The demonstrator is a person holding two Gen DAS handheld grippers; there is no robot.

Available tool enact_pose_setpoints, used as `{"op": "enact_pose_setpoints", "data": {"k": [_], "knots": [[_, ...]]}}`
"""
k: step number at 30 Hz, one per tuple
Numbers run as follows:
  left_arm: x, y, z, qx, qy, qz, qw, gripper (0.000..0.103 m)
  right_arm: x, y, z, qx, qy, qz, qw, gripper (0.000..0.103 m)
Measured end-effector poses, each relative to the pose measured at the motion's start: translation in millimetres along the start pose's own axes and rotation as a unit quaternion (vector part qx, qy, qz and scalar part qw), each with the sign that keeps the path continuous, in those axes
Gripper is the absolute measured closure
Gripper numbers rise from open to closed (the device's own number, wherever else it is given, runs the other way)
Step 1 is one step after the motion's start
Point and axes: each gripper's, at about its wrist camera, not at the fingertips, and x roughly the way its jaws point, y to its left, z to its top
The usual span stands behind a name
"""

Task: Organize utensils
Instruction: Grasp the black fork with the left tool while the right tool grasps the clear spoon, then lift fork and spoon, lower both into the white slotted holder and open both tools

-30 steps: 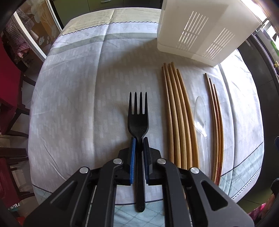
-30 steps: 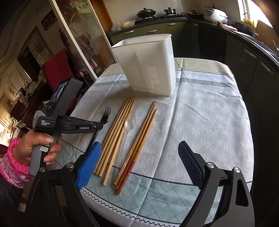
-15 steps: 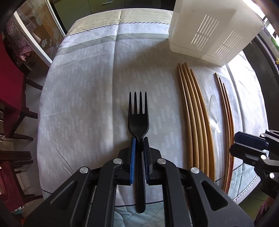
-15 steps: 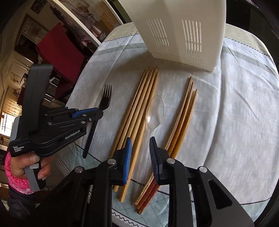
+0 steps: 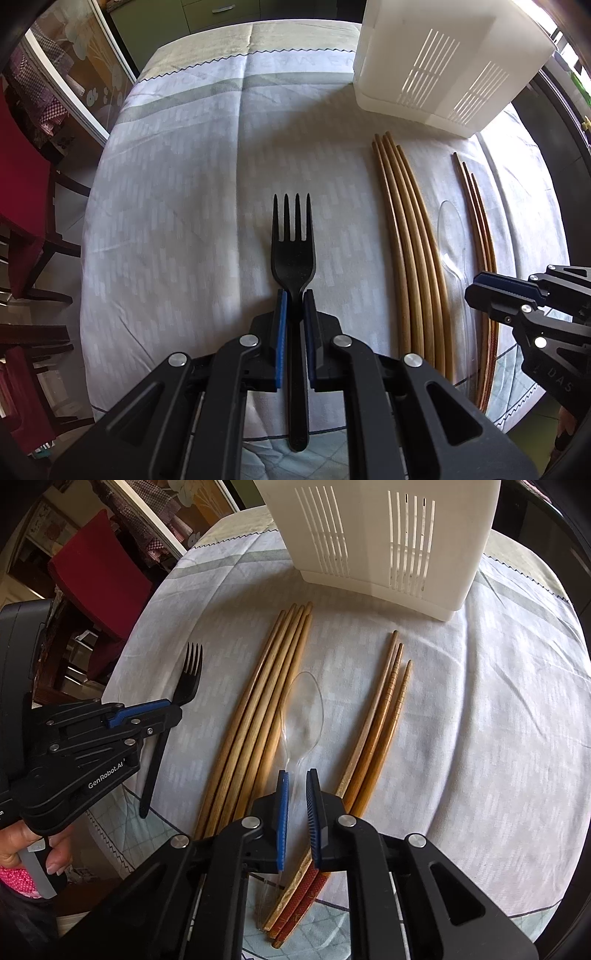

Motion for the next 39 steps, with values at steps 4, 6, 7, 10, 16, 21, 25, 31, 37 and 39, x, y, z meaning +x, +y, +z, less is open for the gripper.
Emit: {"op": "enact_pose_setpoints", "data": {"k": [4, 6, 7, 10, 16, 21, 25, 31, 37, 39], "knots": [[0, -3, -1, 0.002, 0.000, 0.001, 1.0000, 0.094, 2, 5, 0, -0.004, 0.004, 0.000, 1.000, 0.092], [0, -3, -1, 0.002, -0.001, 0.001, 1.0000, 0.094, 2, 4, -1, -0.002, 0.007, -0.010, 1.000, 0.092], [0, -3, -1, 0.002, -0.001, 0.001, 1.0000, 0.094, 3, 4, -1, -0.001, 0.008, -0.011, 1.000, 0.092], [0, -5, -1, 0.005, -0.001, 0.002, 1.0000, 0.094, 8, 5, 0, 0.000, 0.013, -0.013, 1.000, 0.090], [-1, -4, -2, 0.000, -0.004, -0.002, 1.0000, 0.094, 7, 7, 0, -0.001, 0.004, -0.023, 1.000, 0.091], [-9, 7, -3, -0.012, -0.013, -0.025, 0.9995, 0.094, -20, 7, -6, 0.007, -0.043, 0.019, 0.999, 0.093], [-46, 12, 2, -0.015, -0.064, -0.046, 0.9967, 0.094, -60, 5, -8, 0.013, -0.106, 0.060, 0.992, 0.093], [-119, 0, 24, 0.000, -0.169, -0.080, 0.9824, 0.094, -117, 0, -9, 0.013, -0.196, 0.086, 0.977, 0.093], [-179, -22, 73, 0.013, -0.275, -0.112, 0.9547, 0.094, -156, -6, -5, 0.009, -0.248, 0.093, 0.964, 0.093], [-191, -30, 92, 0.014, -0.306, -0.122, 0.9442, 0.094, -166, -9, -4, 0.009, -0.258, 0.094, 0.961, 0.093]]}}
